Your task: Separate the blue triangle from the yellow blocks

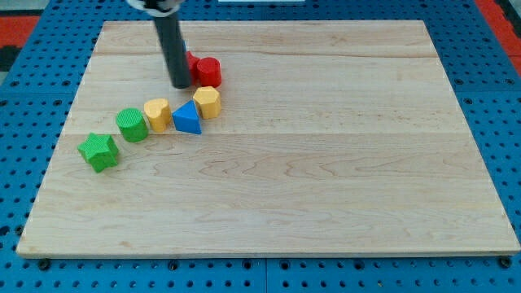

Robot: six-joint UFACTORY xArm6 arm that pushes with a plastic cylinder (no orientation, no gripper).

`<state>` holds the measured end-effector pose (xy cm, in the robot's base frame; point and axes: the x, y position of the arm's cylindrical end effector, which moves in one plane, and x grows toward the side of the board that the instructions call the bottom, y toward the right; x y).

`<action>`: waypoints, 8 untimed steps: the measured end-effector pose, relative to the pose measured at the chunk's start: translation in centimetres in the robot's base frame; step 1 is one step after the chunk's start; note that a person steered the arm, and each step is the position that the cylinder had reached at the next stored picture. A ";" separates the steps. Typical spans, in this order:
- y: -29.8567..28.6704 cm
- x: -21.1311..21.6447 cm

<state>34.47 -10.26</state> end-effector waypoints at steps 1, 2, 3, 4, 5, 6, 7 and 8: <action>4.8 3.6; 6.5 3.1; 7.6 2.5; 5.9 7.7; 4.0 14.6; 0.7 12.0; -1.7 7.2; -0.1 8.3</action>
<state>42.77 -10.34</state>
